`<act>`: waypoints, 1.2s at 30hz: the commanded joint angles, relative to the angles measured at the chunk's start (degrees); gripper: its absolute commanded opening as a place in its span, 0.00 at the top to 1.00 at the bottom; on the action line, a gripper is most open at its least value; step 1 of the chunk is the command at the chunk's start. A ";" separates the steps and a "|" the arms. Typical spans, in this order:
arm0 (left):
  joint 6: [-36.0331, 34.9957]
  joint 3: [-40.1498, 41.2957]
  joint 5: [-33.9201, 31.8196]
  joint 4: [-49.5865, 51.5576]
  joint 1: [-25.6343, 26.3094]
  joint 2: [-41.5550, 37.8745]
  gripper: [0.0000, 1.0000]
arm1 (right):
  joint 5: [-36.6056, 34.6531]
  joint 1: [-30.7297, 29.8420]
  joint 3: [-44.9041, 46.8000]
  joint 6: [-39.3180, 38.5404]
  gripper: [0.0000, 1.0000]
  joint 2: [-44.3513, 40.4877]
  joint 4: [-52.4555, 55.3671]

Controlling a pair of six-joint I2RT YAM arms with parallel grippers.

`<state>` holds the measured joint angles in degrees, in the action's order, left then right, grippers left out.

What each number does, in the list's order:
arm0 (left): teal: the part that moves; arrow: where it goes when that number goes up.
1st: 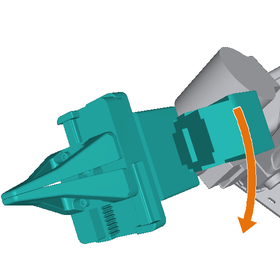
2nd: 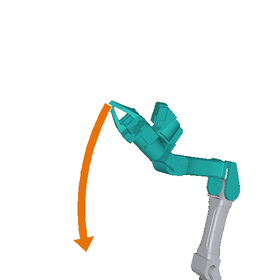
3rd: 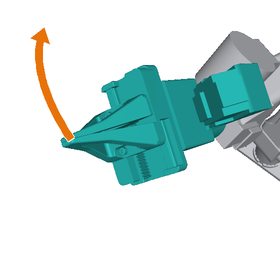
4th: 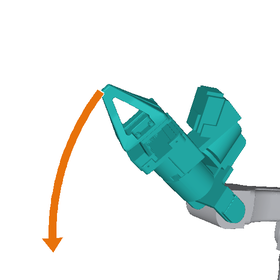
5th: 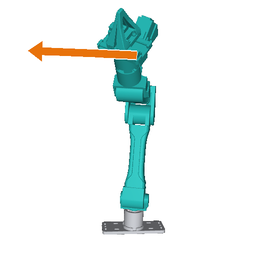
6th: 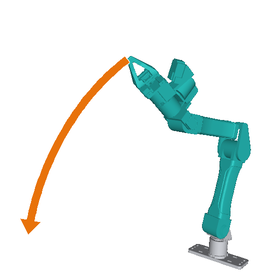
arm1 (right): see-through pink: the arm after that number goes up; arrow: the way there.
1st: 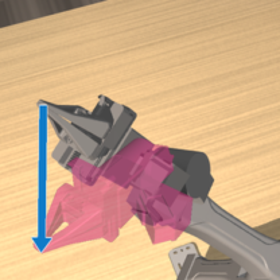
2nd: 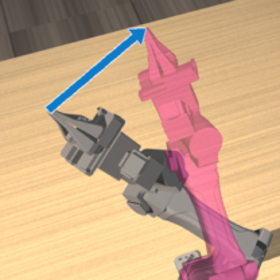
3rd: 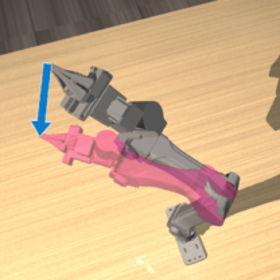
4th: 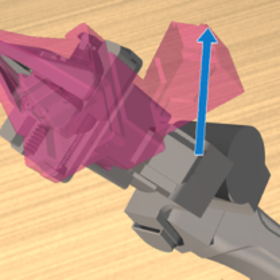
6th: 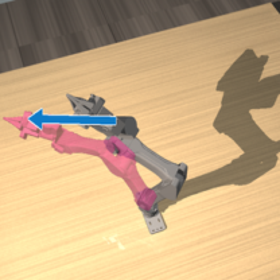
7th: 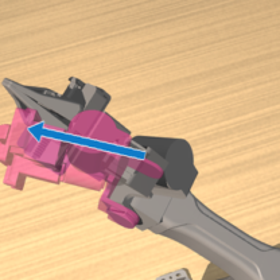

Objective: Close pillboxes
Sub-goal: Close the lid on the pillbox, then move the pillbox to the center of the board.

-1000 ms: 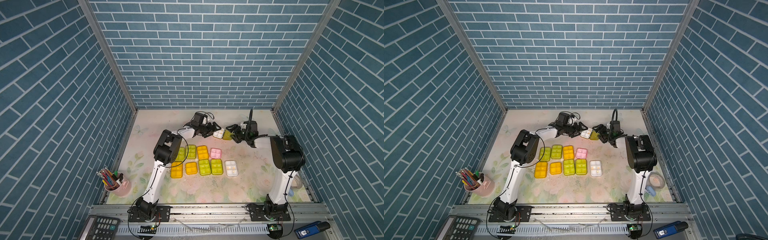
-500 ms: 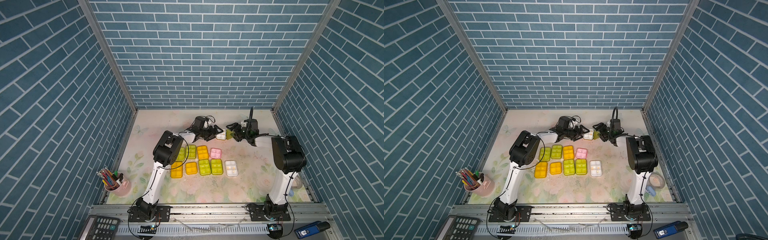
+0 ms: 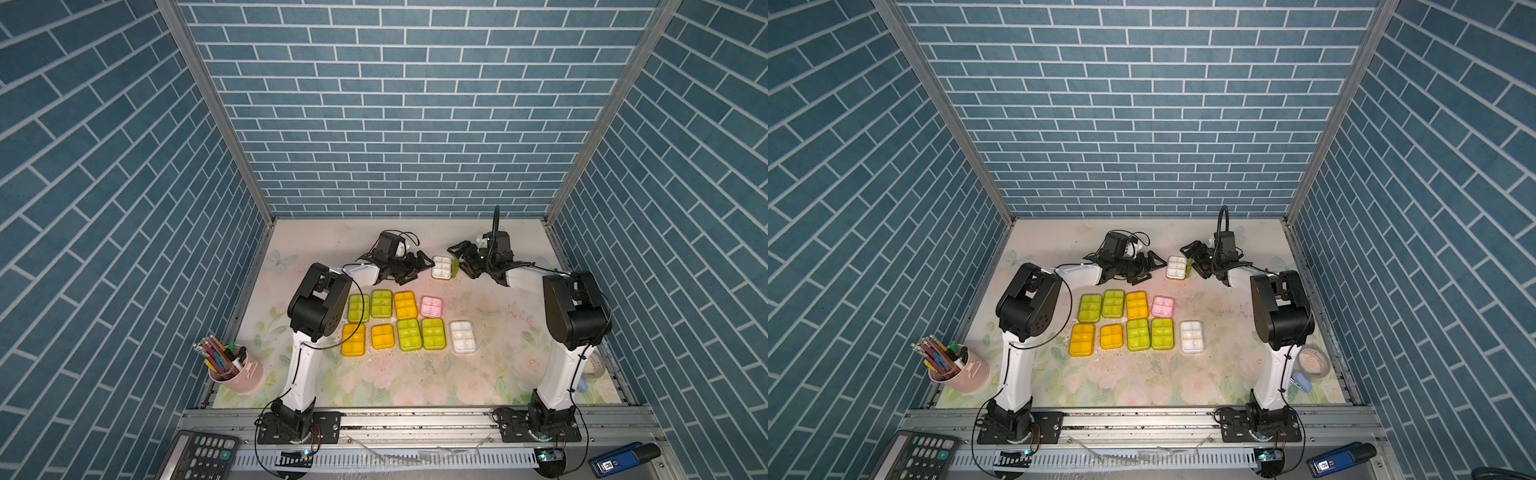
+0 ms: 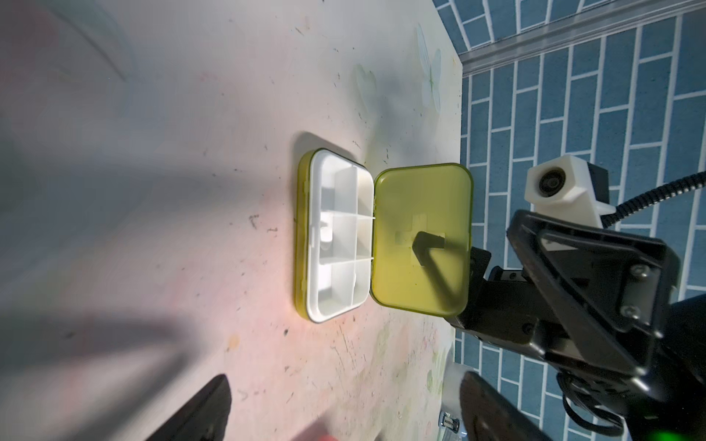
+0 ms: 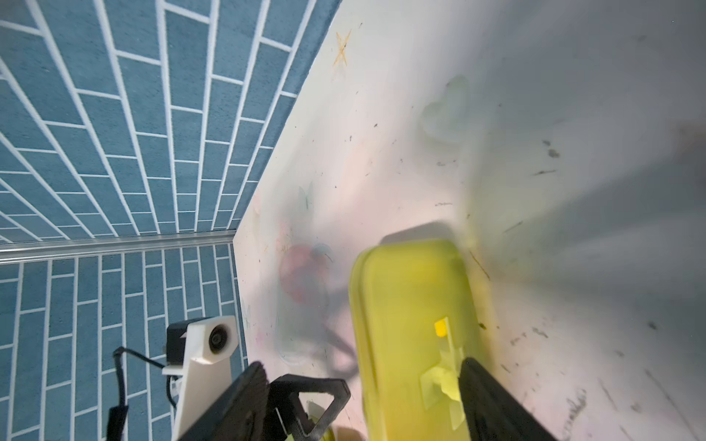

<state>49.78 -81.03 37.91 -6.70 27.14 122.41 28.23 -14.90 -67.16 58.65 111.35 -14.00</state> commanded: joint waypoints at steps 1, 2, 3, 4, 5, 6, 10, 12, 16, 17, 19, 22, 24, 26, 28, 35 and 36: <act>-3.35 3.02 -3.06 4.35 -0.89 -7.12 0.05 | -0.02 -1.51 -3.03 -0.82 0.20 0.86 1.36; -3.84 4.14 -3.72 5.21 -1.11 -9.06 0.05 | -0.10 -1.67 -3.37 -0.84 0.21 1.14 1.67; -4.25 5.52 -4.54 6.08 -1.24 -11.31 0.05 | -0.19 -1.80 -3.57 -0.82 0.21 1.15 1.77; -4.64 6.77 -5.31 6.74 -1.51 -13.51 0.04 | -0.49 -1.86 -3.60 -0.87 0.21 0.99 2.06; -5.18 7.74 -6.01 7.88 -1.64 -15.24 0.04 | -0.79 -1.89 -3.66 -1.06 0.21 0.84 2.35; -6.06 8.45 -6.98 9.34 -1.75 -17.12 0.04 | -1.28 -1.89 -3.91 -1.66 0.21 0.71 3.37; -6.22 10.02 -8.62 14.02 -2.08 -21.92 0.03 | -3.22 -1.98 -5.96 -5.19 0.21 0.56 9.77; -5.94 10.70 -7.45 14.20 -2.13 -24.34 0.02 | -5.63 -2.07 -7.74 -8.74 0.21 0.70 15.33; -5.34 12.13 -6.70 13.35 -2.27 -27.79 0.01 | -12.07 -2.67 -12.86 -16.11 0.22 1.85 27.75; -5.30 11.84 -5.89 13.15 -2.56 -28.23 0.01 | -14.05 -3.03 -14.70 -18.42 0.22 2.62 31.70; -4.90 11.38 -5.41 13.84 -3.27 -28.99 0.01 | -16.71 -3.69 -18.50 -22.50 0.22 4.25 38.25; -2.80 13.52 -5.28 10.83 -4.08 -30.34 0.00 | -20.38 -4.52 -22.28 -25.93 0.22 6.64 44.21; -2.57 13.44 -4.57 10.56 -4.58 -30.41 0.01 | -20.77 -4.79 -23.67 -27.17 0.23 7.98 46.05; -2.67 13.01 -4.25 11.13 -4.81 -30.37 0.00 | -21.80 -4.95 -25.23 -27.86 0.24 9.15 47.35; -2.33 13.57 -4.38 10.51 -4.73 -30.69 0.00 | -21.34 -5.21 -26.53 -28.15 0.24 10.19 47.73; -0.98 13.97 -3.03 9.35 -4.78 -30.12 0.00 | -21.14 -7.31 -32.07 -29.98 0.24 13.89 51.45; -0.79 14.00 -2.87 9.10 -4.81 -29.96 0.00 | -21.32 -7.59 -32.67 -30.26 0.24 13.90 51.78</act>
<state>48.42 -67.88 33.78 3.90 22.48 92.88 8.34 -21.19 -97.54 31.31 124.68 33.85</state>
